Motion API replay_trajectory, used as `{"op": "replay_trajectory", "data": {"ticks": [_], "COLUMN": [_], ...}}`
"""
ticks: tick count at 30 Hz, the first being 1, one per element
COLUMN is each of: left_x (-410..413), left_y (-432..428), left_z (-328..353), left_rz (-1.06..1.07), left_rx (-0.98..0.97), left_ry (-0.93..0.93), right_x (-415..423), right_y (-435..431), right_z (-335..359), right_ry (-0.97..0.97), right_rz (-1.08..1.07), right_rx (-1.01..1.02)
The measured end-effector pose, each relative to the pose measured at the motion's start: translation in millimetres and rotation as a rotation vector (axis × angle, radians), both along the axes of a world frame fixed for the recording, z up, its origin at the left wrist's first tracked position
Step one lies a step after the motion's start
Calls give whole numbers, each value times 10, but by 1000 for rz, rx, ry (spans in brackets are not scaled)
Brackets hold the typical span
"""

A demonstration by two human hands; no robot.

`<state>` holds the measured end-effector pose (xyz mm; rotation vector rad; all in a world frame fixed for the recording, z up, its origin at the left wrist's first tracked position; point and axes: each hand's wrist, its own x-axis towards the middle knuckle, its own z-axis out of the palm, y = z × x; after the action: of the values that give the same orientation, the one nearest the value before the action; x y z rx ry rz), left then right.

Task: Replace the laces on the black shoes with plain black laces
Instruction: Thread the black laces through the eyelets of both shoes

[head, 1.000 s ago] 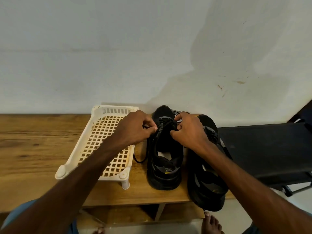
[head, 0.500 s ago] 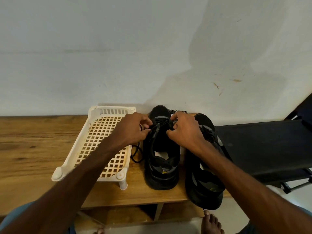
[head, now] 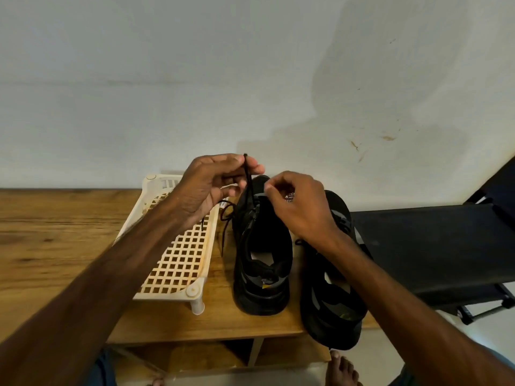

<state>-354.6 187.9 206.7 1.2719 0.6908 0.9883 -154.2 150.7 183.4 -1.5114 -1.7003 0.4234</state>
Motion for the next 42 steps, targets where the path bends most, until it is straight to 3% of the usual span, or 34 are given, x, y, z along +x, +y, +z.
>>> {"op": "replay_trajectory", "data": {"ticks": [4,7,11,16,18,19,22,24,26,28,32,36,42], "left_x": [58,68,-60,-196,-200,-193,-136,-27,113,277,419,339,256], "left_y": [-7,21,135,299,298,274,166,33,-79,-165,-231,-180,-132], "left_z": [37,37,-27,-162,-188,-209,-317,-291,-246,-245,-274,-264,-282], "left_rz": [-66,-24,141,380,464,525,756,861,784,572,262,274,427], "left_rx": [43,-28,-157,-333,-348,-286,176,408,526,598,498,466,498], "left_ry": [-40,-59,-173,-234,-106,54,699,839,736,679,622,612,650], "right_x": [-209,-272,-102,224,296,307,288,277,280,292,330,392,483], "right_y": [-98,-152,-114,-47,-32,-35,-67,-94,-107,-105,-71,-14,38], "right_z": [203,225,271,312,324,321,305,274,245,228,184,167,146], "right_ry": [620,643,751,756,799,810,697,544,430,335,53,-25,-2], "right_rz": [300,318,215,138,164,180,216,257,302,331,221,155,132], "right_rx": [-284,-381,-339,-344,-352,-363,-386,-378,-381,-377,-261,-182,-256]}}
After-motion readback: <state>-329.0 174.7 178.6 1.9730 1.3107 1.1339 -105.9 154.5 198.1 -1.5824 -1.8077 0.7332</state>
